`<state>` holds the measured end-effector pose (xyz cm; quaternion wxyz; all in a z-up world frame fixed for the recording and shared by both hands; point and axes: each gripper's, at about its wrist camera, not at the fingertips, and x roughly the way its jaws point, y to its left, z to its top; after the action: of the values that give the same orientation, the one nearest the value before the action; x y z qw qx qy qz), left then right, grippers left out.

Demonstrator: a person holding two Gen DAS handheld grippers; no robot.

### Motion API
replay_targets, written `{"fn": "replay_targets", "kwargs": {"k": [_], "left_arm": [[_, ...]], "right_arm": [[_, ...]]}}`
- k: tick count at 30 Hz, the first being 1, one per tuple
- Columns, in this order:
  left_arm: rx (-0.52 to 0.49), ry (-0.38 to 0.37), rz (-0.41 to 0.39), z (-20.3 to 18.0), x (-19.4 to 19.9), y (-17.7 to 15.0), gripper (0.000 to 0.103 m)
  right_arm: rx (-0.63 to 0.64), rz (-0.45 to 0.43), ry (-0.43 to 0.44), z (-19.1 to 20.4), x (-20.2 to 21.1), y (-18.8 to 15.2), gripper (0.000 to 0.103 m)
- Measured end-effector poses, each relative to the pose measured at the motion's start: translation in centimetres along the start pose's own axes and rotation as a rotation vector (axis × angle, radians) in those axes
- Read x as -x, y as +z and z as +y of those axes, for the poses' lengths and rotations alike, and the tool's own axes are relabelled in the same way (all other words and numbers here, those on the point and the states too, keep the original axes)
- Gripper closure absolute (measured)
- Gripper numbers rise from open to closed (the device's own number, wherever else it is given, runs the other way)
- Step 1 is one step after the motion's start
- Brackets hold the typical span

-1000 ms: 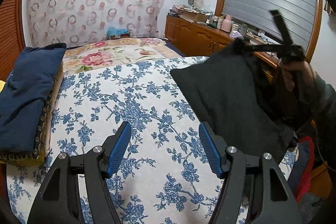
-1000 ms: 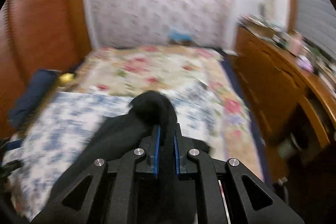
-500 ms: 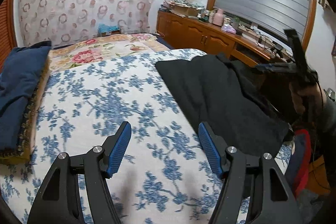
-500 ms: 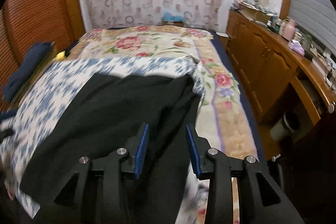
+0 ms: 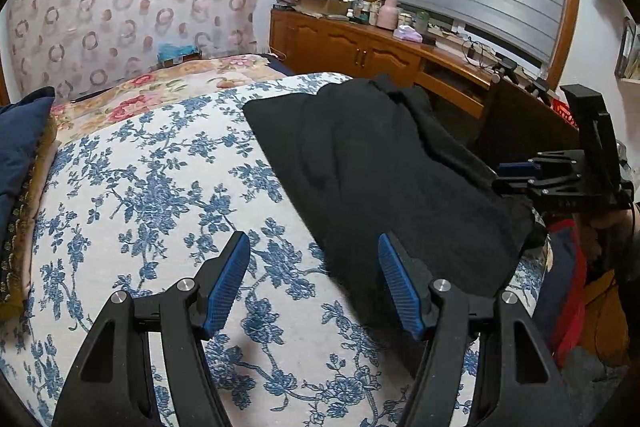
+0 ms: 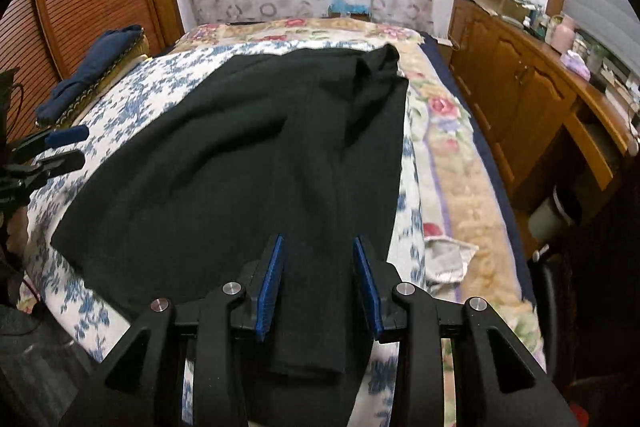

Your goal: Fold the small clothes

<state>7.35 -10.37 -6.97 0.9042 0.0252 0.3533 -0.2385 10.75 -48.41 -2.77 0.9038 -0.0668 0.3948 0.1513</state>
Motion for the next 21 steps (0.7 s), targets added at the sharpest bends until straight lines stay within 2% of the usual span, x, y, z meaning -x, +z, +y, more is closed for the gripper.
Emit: {"fn": "replay_targets", "kwargs": {"k": [7, 12, 14, 16, 21], "left_arm": [[-0.010, -0.007, 0.013, -0.6, -0.3, -0.2, 0.035], [-0.014, -0.013, 0.016, -0.9, -0.2, -0.3, 0.035], [-0.013, -0.018, 0.022, -0.9, -0.3, -0.4, 0.035], [-0.013, -0.024, 0.027, -1.0, -0.4, -0.4, 0.035], [-0.017, -0.031, 0.037, -1.3, -0.4, -0.5, 0.035]], "right_arm": [[0.005, 0.017, -0.002, 0.4, 1.5, -1.2, 0.066], [0.008, 0.031, 0.008, 1.5, 1.2, -1.2, 0.066], [0.011, 0.035, 0.021, 1.8, 0.9, -1.1, 0.073], [0.014, 0.038, 0.045, 1.8, 0.8, -1.0, 0.091], [0.046, 0.020, 0.052, 1.8, 2.1, -1.0, 0.097]]}}
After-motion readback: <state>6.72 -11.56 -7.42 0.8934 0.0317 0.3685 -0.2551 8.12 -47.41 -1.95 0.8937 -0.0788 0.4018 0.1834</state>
